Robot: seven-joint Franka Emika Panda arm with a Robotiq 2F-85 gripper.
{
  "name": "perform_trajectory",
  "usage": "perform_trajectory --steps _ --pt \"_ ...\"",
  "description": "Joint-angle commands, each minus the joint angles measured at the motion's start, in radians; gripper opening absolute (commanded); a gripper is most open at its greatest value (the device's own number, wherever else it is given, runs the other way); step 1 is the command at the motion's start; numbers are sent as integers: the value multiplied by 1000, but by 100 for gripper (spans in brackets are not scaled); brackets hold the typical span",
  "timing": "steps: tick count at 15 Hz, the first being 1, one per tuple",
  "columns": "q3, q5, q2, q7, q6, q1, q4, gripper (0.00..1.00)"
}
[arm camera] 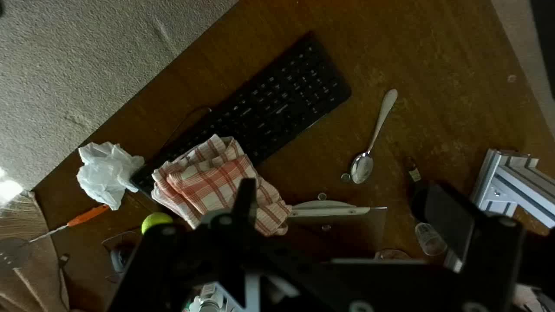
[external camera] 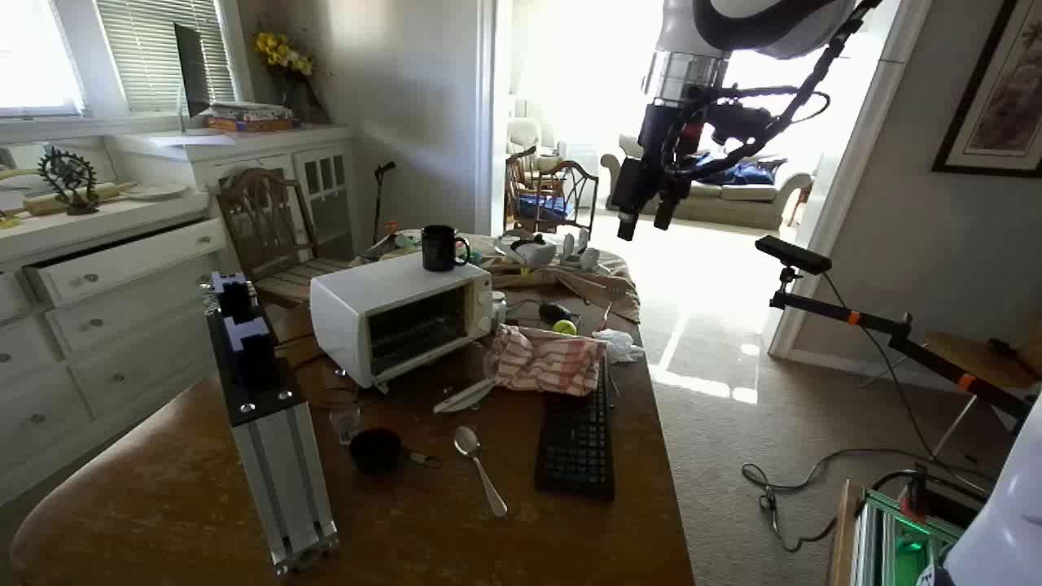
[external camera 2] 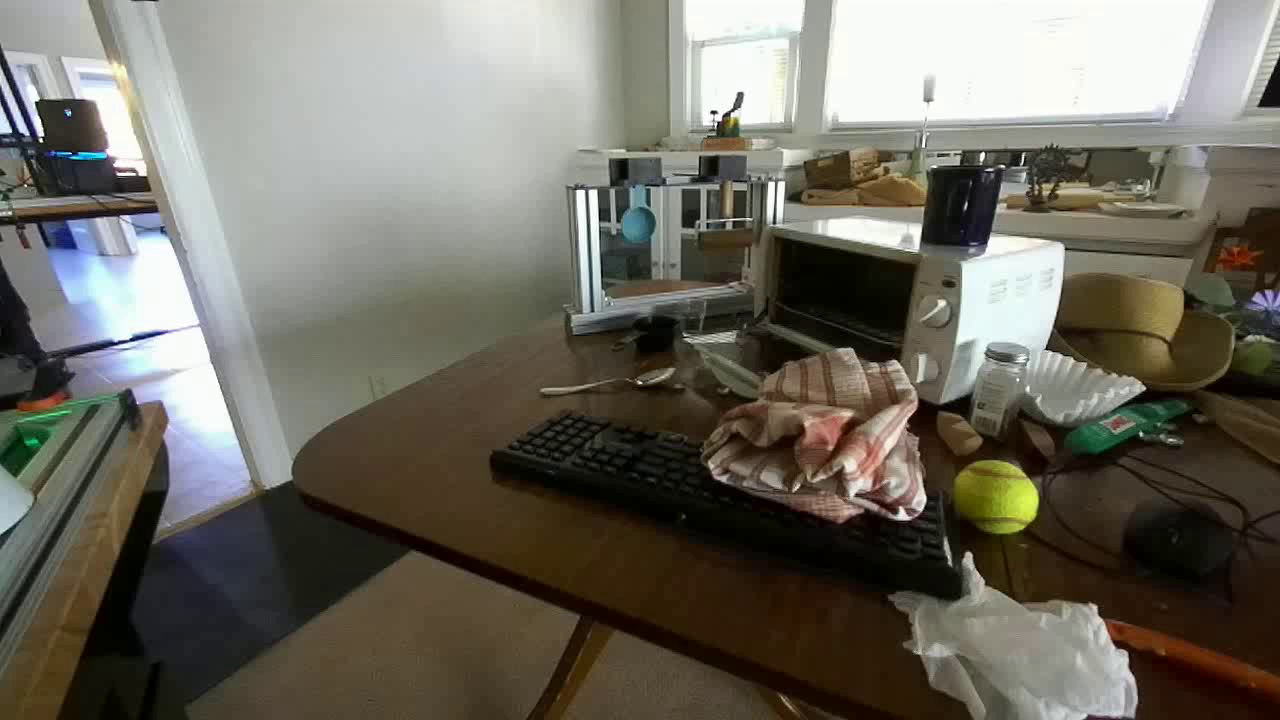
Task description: Close the oven
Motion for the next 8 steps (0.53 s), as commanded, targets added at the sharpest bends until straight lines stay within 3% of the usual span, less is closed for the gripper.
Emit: perform_trajectory --steps 1,6,8 --pt "6 3 1 -3 -2 -7 2 100" --pt "6 3 1 -3 -2 -7 2 100" --pt "-1 -5 37 -5 71 -14 -14 100"
